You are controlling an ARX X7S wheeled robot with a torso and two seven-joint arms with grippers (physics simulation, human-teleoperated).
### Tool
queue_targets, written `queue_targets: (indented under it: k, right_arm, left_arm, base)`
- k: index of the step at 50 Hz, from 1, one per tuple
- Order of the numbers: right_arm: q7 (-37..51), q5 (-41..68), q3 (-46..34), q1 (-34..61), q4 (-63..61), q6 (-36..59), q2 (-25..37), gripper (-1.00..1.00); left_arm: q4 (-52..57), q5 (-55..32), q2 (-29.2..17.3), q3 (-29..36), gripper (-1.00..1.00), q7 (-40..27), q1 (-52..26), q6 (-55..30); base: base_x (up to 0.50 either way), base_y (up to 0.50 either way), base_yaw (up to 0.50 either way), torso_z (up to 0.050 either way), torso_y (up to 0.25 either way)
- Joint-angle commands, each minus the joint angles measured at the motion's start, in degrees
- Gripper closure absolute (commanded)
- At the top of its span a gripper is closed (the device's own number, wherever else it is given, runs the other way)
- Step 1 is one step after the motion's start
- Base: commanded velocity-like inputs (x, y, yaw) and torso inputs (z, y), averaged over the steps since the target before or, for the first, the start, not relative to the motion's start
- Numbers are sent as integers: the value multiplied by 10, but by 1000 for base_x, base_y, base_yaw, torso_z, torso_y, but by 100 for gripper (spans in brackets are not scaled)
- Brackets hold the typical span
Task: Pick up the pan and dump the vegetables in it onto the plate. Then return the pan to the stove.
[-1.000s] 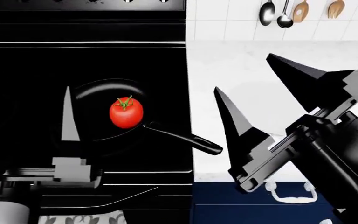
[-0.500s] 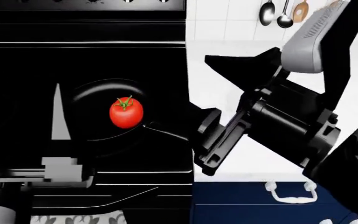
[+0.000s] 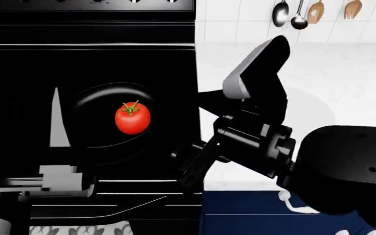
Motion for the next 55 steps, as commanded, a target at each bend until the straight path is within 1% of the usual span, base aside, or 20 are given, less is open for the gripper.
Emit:
queue_targets:
  k: [1, 11, 24, 43, 55]
  right_arm:
    - [-9, -34, -34, 4, 33, 23, -14, -100]
    - [-16, -53, -54, 18, 53, 42, -18, -100]
    - [-29, -85, -71, 9, 68, 43, -12, -100]
    - [-76, -122, -104, 50, 142, 72, -30, -100]
    - [-97, -131, -125, 57, 168, 85, -41, -100]
  left_arm:
    - [-1, 1, -2, 2, -100, 0, 1, 4]
    - [1, -1, -4, 1, -100, 0, -2, 6]
    - [3, -1, -3, 4, -100, -2, -5, 3]
    - [0, 0, -7, 7, -100, -3, -7, 10]
    - [-7, 4, -9, 6, -100, -2, -2, 19]
  base:
    - [0, 0, 0, 0, 0]
    - [0, 0, 0, 0, 0]
    - [0, 0, 0, 0, 0]
    - [0, 0, 0, 0, 0]
    - [0, 0, 0, 0, 0]
